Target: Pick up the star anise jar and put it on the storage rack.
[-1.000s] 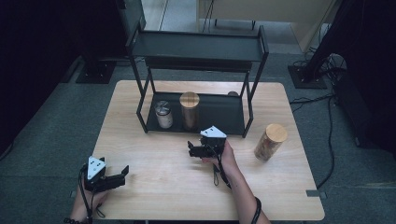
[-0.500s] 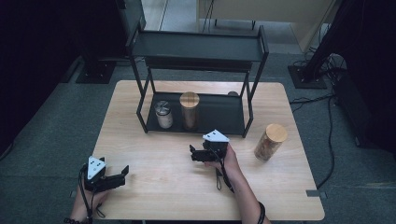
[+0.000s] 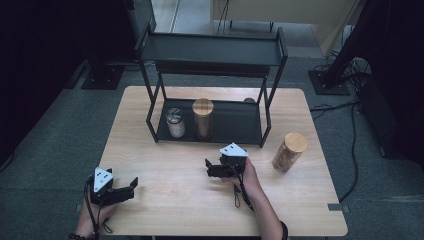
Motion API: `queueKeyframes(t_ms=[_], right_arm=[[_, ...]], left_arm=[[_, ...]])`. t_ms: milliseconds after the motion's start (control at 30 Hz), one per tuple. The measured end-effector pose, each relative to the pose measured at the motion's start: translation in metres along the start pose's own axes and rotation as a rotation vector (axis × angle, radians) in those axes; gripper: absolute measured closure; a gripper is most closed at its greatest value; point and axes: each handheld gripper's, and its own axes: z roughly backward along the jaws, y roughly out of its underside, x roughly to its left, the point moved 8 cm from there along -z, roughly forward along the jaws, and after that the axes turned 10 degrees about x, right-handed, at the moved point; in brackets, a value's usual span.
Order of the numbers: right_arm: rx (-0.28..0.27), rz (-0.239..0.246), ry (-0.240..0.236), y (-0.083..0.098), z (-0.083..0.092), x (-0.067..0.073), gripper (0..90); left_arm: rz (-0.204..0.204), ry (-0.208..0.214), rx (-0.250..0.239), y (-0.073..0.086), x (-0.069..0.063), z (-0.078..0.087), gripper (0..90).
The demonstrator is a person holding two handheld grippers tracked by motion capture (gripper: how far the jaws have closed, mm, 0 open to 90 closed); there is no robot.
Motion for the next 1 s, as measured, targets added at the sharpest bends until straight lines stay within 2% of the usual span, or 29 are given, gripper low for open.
queueKeyframes(t_ms=[1000], right_arm=[[-0.013,-0.001,0.005,0.023,0.026,-0.006,0.2]], left_arm=[[-0.003,-0.004,0.001,0.000,0.000,0.000,0.9]])
